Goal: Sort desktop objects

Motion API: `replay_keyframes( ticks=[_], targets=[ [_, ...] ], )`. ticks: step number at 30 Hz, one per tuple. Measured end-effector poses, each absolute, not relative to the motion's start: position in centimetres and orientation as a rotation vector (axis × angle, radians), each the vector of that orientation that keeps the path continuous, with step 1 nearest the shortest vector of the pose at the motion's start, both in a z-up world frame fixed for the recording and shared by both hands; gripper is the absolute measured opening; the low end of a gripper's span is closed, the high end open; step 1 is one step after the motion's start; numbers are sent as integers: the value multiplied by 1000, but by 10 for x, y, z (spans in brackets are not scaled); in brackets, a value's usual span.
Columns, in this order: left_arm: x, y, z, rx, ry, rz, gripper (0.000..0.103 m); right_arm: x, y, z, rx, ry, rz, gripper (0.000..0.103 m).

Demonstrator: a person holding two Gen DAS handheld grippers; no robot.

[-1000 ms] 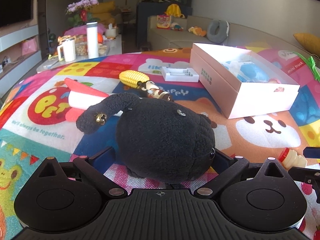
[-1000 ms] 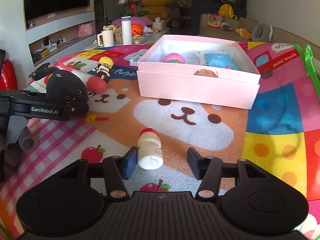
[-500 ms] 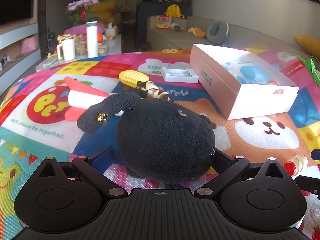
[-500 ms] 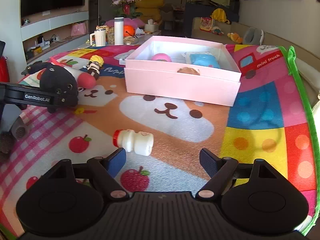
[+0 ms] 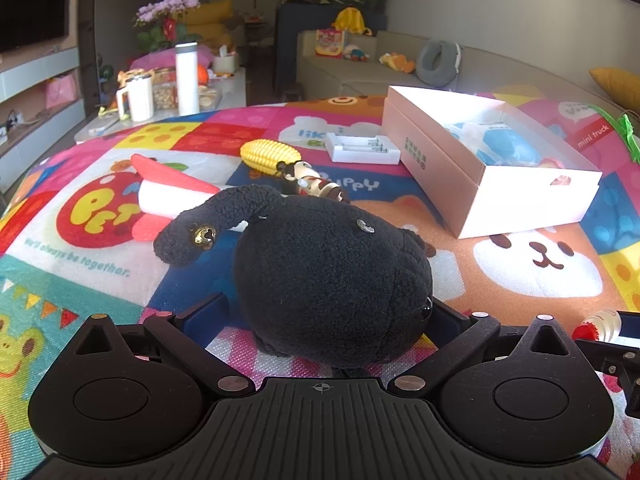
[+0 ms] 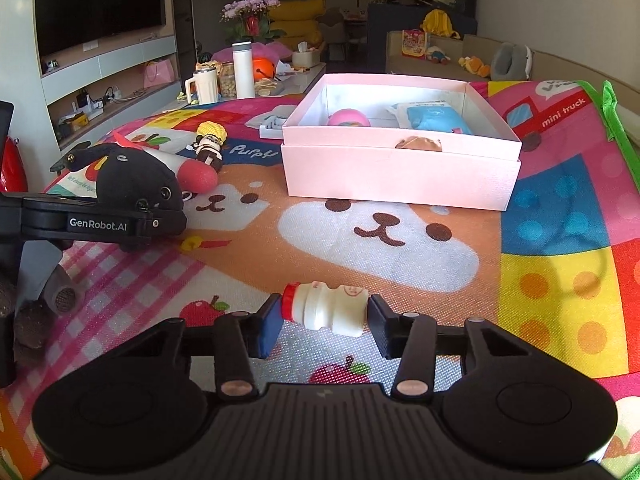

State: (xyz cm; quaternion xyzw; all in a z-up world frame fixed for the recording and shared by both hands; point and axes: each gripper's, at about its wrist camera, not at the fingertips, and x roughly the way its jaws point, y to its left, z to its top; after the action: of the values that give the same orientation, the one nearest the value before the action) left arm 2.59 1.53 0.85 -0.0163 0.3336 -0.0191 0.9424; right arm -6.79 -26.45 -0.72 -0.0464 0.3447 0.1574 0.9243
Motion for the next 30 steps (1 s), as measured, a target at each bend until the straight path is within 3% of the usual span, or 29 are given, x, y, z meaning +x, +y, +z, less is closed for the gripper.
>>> replay_keyframes(
  ticks=[7, 8, 9, 20, 30],
  targets=[
    [16, -9, 16, 119, 607, -39, 102, -78, -268, 2, -111, 684, 306, 46],
    [15, -12, 17, 138, 600, -35, 98, -80, -269, 5, -113, 677, 305, 46],
    [14, -14, 18, 150, 599, -30, 88, -82, -270, 7, -116, 671, 304, 46],
    [-31, -41, 62, 120, 562, -276, 88, -108, -291, 41, -133, 618, 295, 46],
    [44, -88, 153, 75, 291, -403, 89, -57, -325, 179, -63, 341, 254, 46]
  ],
)
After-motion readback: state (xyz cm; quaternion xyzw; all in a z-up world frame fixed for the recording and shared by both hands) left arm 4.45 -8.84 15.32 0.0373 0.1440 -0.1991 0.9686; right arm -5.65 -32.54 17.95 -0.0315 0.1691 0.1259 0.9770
